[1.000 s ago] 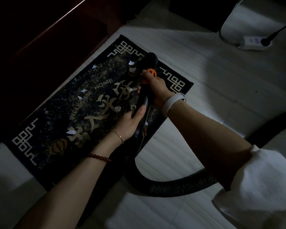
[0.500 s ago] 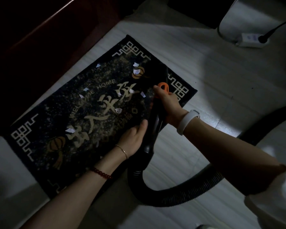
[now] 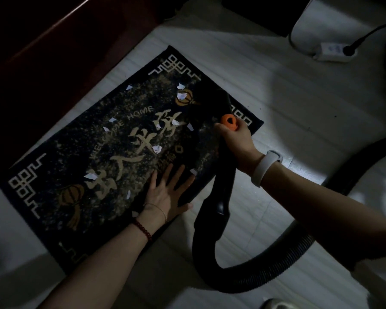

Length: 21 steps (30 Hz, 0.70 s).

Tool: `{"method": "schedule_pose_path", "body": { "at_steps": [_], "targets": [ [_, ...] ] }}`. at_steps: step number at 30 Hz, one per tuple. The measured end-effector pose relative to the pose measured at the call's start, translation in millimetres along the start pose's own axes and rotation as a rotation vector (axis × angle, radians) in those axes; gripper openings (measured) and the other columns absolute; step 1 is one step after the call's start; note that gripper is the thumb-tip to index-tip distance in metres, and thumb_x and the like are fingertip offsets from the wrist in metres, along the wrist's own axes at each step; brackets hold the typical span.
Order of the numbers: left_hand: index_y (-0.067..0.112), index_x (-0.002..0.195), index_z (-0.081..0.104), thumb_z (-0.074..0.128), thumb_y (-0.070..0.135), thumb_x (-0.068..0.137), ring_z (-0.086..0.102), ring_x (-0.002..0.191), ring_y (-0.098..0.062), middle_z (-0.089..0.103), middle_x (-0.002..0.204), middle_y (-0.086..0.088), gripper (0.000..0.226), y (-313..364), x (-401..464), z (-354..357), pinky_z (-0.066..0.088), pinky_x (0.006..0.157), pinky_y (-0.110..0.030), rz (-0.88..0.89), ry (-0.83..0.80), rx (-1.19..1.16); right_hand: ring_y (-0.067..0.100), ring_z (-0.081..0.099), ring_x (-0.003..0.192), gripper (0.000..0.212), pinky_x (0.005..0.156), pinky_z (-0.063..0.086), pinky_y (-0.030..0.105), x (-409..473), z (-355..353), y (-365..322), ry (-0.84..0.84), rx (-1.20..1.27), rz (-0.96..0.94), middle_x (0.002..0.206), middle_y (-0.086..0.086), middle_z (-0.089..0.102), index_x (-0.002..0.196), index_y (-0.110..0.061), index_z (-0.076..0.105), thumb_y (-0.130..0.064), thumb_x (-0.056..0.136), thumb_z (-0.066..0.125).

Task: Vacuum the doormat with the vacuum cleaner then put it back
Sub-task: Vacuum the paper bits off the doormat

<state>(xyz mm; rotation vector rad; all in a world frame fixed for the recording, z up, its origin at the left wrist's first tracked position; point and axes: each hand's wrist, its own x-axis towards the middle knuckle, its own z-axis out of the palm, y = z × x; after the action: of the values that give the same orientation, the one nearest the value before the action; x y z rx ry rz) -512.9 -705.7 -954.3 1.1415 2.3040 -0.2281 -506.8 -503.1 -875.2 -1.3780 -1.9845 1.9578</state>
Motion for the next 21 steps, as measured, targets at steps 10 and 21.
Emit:
{"method": "schedule_pose_path", "body": {
  "at_steps": [10, 21],
  "targets": [
    [0.04, 0.143, -0.011, 0.002, 0.072, 0.073, -0.001, 0.145, -0.031, -0.001, 0.158, -0.001, 0.079, -12, 23, 7, 0.009, 0.112, -0.056, -0.02, 0.14, 0.044, 0.017, 0.051, 0.045, 0.047, 0.04, 0.048, 0.023, -39, -14, 11, -0.028, 0.132, 0.075, 0.081, 0.006, 0.051, 0.126, -0.016, 0.034, -0.02, 0.088, 0.061],
    [0.043, 0.141, -0.018, -0.02, 0.083, 0.047, -0.013, 0.144, -0.023, -0.018, 0.156, 0.007, 0.102, -22, 24, -9, 0.001, 0.113, -0.049, 0.008, 0.05, -0.06, 0.018, 0.056, 0.066, 0.041, 0.057, 0.05, 0.027, -3, 1, -18, 0.031, -0.257, -0.178, 0.092, 0.007, 0.056, 0.123, -0.007, 0.039, -0.035, 0.094, 0.048]
  ]
}}
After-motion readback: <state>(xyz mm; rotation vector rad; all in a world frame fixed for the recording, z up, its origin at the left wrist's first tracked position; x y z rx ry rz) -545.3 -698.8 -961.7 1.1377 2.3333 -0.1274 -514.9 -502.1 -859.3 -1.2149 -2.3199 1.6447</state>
